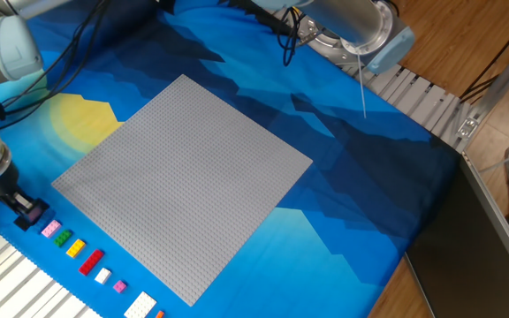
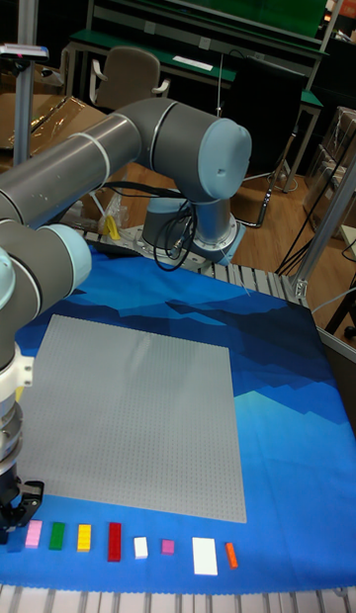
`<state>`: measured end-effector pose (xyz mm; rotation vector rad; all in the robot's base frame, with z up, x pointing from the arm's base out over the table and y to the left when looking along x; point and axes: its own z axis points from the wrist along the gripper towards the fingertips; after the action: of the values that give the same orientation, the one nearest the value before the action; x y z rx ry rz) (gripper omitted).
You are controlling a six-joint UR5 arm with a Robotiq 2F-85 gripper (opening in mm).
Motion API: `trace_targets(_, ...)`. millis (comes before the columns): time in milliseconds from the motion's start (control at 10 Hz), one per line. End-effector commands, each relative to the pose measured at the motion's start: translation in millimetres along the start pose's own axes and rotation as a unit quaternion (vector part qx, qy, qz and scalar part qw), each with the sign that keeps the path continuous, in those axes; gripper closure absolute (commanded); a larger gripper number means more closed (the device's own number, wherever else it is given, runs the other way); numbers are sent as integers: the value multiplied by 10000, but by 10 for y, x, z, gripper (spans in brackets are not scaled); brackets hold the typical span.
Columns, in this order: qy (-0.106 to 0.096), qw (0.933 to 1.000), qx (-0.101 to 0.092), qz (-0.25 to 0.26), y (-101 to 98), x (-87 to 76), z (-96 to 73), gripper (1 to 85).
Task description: Stack small Lego blocks one on top of the other
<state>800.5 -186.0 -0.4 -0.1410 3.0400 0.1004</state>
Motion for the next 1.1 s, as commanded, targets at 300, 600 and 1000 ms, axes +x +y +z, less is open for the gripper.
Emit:
trace_targets(300, -47, 9999, -69, -142, -105, 5, -13, 443)
trace_targets(600, -56, 9999, -76, -118, -95, 4, -4, 450)
trace_targets(1000, -96, 9999, -94, -85, -85, -20, 2, 457)
